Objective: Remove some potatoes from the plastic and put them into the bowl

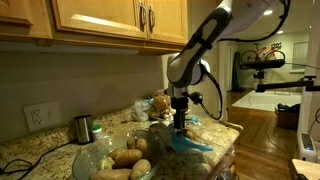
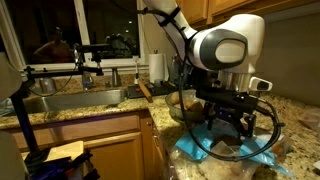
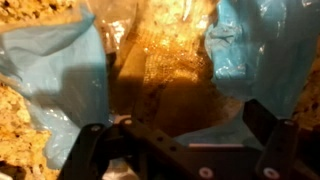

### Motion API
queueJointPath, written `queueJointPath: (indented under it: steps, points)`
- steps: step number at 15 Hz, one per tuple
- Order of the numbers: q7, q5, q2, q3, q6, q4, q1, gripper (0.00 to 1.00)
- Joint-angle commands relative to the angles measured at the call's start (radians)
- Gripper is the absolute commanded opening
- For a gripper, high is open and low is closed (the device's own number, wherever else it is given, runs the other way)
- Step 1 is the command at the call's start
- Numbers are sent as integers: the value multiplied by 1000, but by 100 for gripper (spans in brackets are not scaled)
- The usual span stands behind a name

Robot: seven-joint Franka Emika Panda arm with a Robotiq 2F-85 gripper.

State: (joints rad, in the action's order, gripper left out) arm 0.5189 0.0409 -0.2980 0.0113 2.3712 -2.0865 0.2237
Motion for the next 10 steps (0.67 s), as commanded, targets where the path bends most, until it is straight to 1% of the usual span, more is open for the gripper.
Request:
queueJointPath:
  steps: [1,5,10]
  points:
    - [-37,-32,-1,27,8,-14,-15,100]
    - [-51,-46,-40,36,26,11,-13,100]
    - [-50,-24,-92,19,31,53,-12,100]
